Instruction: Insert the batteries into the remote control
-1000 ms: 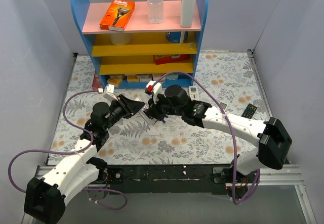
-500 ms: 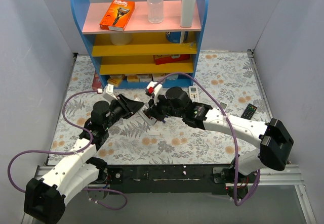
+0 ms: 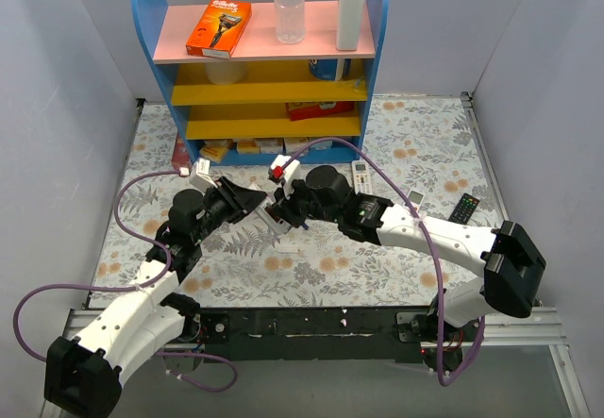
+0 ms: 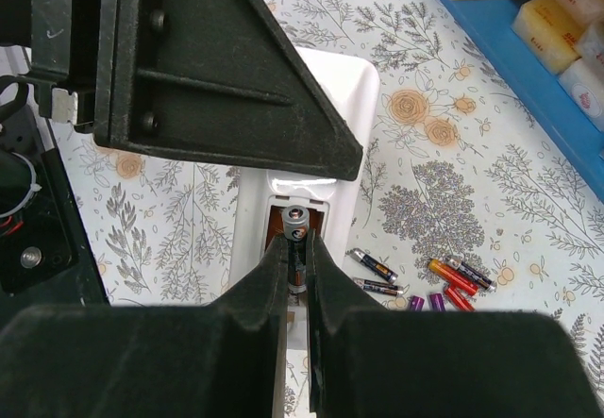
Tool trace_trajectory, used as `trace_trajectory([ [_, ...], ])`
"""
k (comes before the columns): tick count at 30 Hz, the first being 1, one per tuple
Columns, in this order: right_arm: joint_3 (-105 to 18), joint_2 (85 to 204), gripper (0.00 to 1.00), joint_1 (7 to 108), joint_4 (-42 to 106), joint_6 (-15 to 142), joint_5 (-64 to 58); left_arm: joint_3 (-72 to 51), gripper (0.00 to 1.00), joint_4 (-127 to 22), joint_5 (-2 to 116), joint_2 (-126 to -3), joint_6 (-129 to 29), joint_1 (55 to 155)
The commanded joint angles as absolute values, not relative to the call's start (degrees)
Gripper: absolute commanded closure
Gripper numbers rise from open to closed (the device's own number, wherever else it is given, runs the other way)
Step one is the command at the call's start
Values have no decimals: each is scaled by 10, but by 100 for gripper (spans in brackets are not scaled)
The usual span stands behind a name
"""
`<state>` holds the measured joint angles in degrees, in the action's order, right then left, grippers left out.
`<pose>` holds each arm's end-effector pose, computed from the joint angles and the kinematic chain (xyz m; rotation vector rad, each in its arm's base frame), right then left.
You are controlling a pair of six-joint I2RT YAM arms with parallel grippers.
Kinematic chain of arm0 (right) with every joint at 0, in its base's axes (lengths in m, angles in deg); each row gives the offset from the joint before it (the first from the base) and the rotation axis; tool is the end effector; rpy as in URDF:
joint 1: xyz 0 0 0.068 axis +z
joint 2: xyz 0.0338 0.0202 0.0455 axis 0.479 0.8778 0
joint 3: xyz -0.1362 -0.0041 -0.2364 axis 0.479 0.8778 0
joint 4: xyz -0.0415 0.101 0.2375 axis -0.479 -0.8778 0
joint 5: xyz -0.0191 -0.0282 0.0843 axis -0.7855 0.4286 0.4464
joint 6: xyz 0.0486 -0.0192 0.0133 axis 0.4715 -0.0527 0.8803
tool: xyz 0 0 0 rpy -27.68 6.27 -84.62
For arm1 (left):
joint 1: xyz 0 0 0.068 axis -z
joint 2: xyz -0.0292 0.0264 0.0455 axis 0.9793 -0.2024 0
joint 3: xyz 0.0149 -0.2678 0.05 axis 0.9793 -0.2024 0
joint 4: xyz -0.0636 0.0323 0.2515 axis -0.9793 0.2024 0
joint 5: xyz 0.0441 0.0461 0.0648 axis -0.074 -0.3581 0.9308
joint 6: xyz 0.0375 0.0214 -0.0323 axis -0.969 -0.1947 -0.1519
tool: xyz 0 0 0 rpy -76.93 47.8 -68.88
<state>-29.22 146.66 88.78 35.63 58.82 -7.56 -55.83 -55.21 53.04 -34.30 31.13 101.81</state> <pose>0.1688 0.2977 0.3071 -0.9876 1.7019 0.7737 0.1724 -0.0832 0.2563 -1.0467 1.8515 -1.5378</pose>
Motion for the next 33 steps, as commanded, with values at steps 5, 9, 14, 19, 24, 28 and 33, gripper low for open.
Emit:
trace_trajectory([
  [5, -278, 1484, 96, 896, 371, 574, -101, -532, 100, -537, 545, -323, 327, 1021],
  [9, -273, 1492, 94, 896, 364, 574, -117, -528, 100, -528, 550, -326, 338, 1021],
  [14, -270, 1492, 93, 897, 357, 576, -139, -526, 100, -513, 556, -328, 339, 1021],
  [19, -276, 1498, 91, 897, 346, 597, -182, -528, 100, -509, 557, -326, 336, 1021],
  [24, -291, 1513, 86, 897, 325, 615, -185, -534, 100, -513, 553, -325, 333, 1020],
  [28, -298, 1521, 81, 897, 325, 618, -165, -536, 100, -516, 548, -324, 326, 1021],
  [33, -301, 1518, 74, 897, 325, 617, -159, -536, 100, -518, 541, -329, 321, 1020],
])
